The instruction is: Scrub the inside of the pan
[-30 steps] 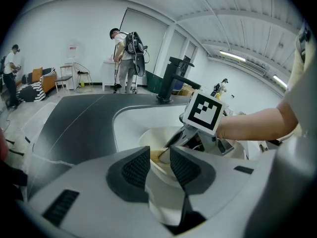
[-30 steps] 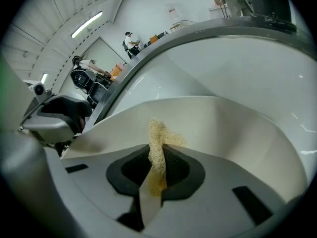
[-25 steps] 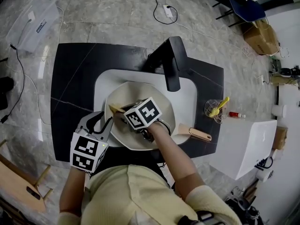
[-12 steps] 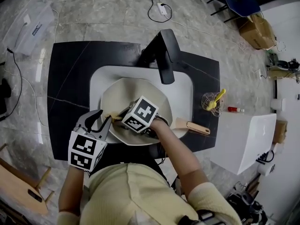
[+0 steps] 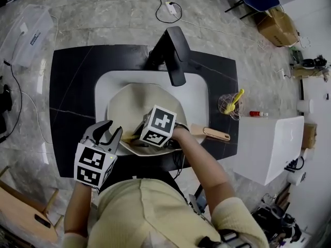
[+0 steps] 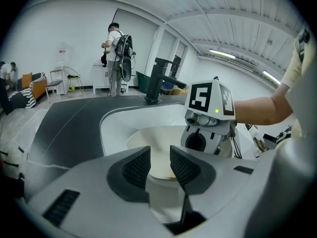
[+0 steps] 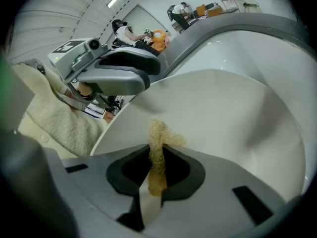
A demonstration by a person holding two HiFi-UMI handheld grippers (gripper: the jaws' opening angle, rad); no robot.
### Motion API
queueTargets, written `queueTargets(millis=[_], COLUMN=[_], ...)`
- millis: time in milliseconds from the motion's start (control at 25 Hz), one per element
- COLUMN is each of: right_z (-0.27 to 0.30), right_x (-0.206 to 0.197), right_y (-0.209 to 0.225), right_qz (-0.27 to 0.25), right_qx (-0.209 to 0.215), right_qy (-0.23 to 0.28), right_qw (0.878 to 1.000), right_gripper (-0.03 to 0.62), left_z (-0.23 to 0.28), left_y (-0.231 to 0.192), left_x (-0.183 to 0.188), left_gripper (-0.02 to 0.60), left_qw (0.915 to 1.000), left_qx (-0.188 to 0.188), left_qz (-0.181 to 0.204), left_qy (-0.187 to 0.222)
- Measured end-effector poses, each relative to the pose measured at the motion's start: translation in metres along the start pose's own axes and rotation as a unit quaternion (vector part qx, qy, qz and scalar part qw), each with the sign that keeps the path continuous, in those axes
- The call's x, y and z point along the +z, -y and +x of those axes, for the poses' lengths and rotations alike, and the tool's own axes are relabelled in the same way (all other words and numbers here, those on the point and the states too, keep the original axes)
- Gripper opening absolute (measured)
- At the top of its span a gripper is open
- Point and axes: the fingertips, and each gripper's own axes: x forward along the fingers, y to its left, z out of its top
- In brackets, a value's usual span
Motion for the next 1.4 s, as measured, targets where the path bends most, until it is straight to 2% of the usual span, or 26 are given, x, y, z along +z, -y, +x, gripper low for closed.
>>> queueTargets(millis=[200, 560, 1000, 1240, 1400], right_z=[-0.01, -0.025, -0.038, -0.053, -0.063], right_x=[-0.02, -0.048, -0.086, -0.104, -0.117], right_y=[-0.012, -0.022, -0.008, 0.002, 0.021], right_qz=[-0.02, -0.049, -0.045, -0.046, -0.045], right_qx=[0.026, 0.036, 0.0, -0.027, -0.069], right_qy=[-0.036, -0.106, -0.19, -0.25, -0.292], right_qw=[0.999, 0.992, 0.981, 0.967, 0.953], right_gripper=[0.063, 0.063, 0.063, 0.063, 0.063], left_z=[0.003, 0.009, 0.009, 0.006, 0.008], left_y=[0.007, 0.012, 0.009, 0.006, 0.004], left_x=[0.003, 0.005, 0.005, 0.005, 0.005], left_gripper=[0.11, 0.11, 0.11, 0.11, 0.11], left_qw=[0.9999, 0.9996, 0.9995, 0.9996, 0.9997], left_qx=[-0.011, -0.023, -0.024, -0.021, -0.018], left_qz=[0.009, 0.018, 0.019, 0.016, 0.014], left_qy=[0.002, -0.001, -0.002, -0.004, -0.006])
